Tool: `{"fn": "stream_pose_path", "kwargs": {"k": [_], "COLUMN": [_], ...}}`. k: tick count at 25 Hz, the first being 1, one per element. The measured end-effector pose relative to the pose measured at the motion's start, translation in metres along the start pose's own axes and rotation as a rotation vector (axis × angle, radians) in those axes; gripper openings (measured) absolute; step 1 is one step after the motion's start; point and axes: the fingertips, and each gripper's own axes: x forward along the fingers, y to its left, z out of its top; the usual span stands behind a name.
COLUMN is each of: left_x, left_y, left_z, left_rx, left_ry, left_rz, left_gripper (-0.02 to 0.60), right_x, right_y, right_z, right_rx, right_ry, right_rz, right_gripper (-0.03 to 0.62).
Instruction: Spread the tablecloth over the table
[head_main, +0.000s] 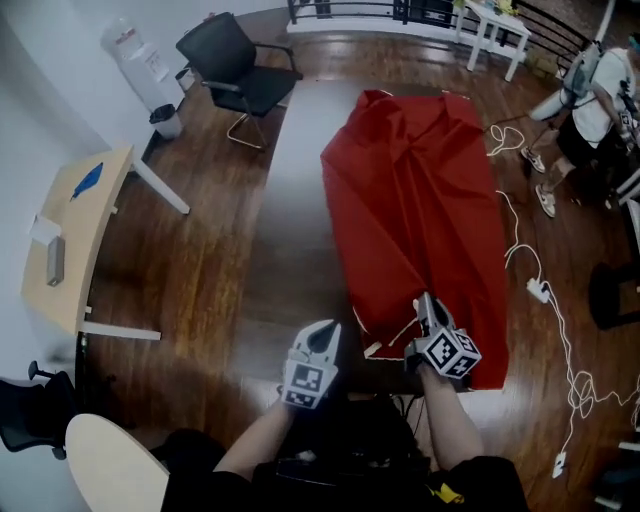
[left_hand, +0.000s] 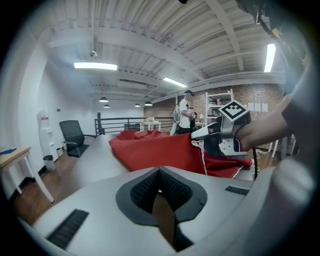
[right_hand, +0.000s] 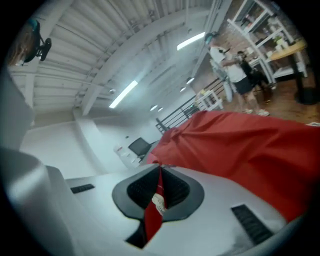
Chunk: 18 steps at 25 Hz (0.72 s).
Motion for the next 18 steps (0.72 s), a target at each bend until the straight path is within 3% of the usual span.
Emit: {"fn": "stream_pose_path", "kwargs": {"k": [4,7,11,15,18], "left_x": [0.055,0.089,0.131,0.154,0.158], "left_y": [-0.068,-0.116,-0.158,-0.166,-0.162], "left_z": [0.006,-0.007,-0.030,-0.049,-0.065], "left_rx": [0.093,0.076,-0.098,-0.329,-0.444], "left_ry": [0.044,0.140,0.275,0.357,0.417], "left_rz": [-0.127,-0.213,-0.244,-0.149,-0.053], "left_gripper": [0.002,0.053,0.161,0.202,0.202], "right_x": [-0.062,-0.092,-0.100,-0.100,-0.104], "right_y": [-0.115,-0.168,-0.185,-0.188,-0.192], "right_z": [0.041,0.038,0.023,0.012,0.007], "right_rx": [0.110,0.177,0.143,0.104,0.068], "right_ry": [-0.092,-0.069,0.018,0.081,0.117], "right_rz": [-0.251,-0.321,-0.276,-0.223,-0.207], "right_gripper": [0.012,0.012,0.012,0.014,0.022]}}
